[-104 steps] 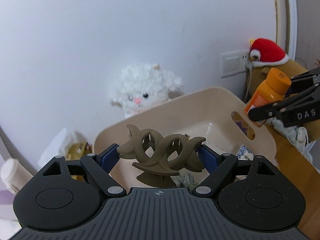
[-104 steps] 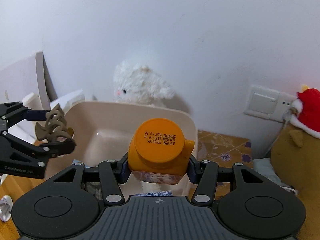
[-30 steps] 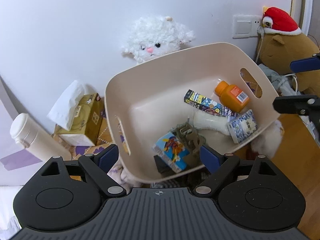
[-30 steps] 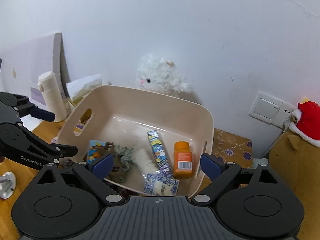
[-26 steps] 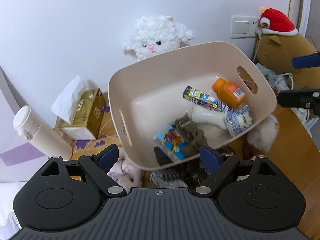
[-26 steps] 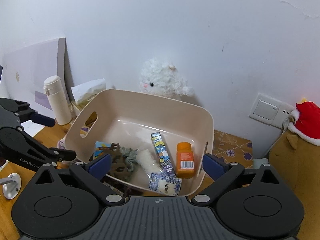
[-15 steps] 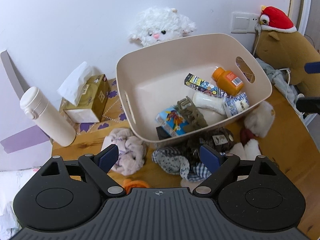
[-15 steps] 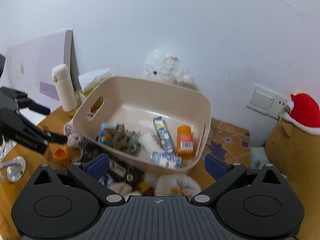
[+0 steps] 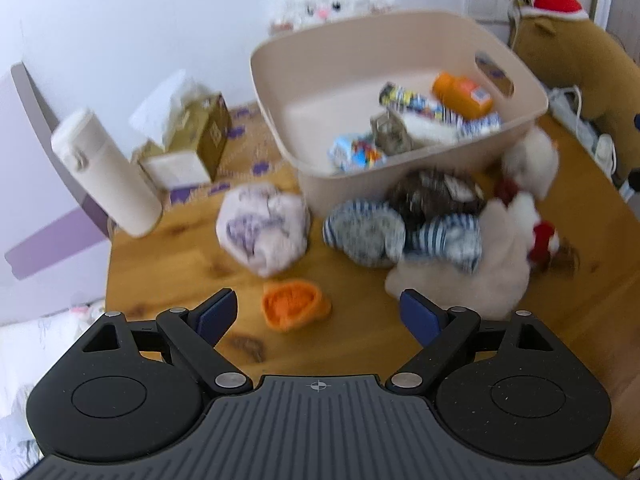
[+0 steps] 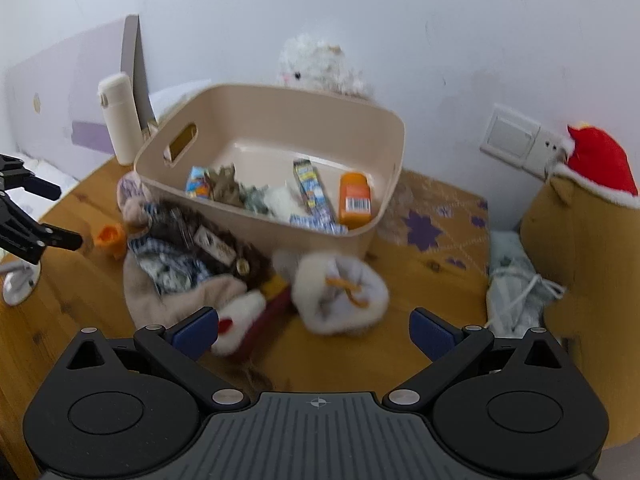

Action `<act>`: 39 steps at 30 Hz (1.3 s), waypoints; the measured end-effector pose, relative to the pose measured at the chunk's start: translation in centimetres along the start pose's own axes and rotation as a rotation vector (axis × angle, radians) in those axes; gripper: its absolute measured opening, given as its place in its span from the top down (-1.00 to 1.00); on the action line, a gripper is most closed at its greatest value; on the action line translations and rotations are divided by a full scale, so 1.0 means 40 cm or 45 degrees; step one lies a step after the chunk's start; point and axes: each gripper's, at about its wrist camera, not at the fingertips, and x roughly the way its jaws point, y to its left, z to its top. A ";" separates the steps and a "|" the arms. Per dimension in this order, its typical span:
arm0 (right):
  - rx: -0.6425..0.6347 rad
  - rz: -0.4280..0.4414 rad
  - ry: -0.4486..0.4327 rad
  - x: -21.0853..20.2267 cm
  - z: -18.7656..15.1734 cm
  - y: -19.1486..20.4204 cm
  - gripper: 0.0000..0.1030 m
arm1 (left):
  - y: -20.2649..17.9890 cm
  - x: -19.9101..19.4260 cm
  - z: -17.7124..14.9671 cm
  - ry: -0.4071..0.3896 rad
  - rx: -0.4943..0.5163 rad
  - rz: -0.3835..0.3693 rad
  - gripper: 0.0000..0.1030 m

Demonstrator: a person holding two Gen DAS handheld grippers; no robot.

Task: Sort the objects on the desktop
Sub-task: 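Move the left tool to the orange cloth while the right tool approaches the tan hair claw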

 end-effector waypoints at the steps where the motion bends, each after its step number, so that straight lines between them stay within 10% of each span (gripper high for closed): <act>1: 0.002 0.000 0.013 0.006 -0.007 -0.001 -1.00 | 0.002 0.006 -0.011 0.009 -0.003 -0.003 -0.74; 27: -0.047 -0.065 0.207 0.214 -0.123 0.076 -0.99 | 0.047 0.220 -0.044 0.118 -0.032 0.007 -0.74; 39: -0.016 -0.015 0.217 0.252 -0.119 0.075 -0.51 | 0.044 0.253 -0.022 0.100 0.000 -0.029 -0.72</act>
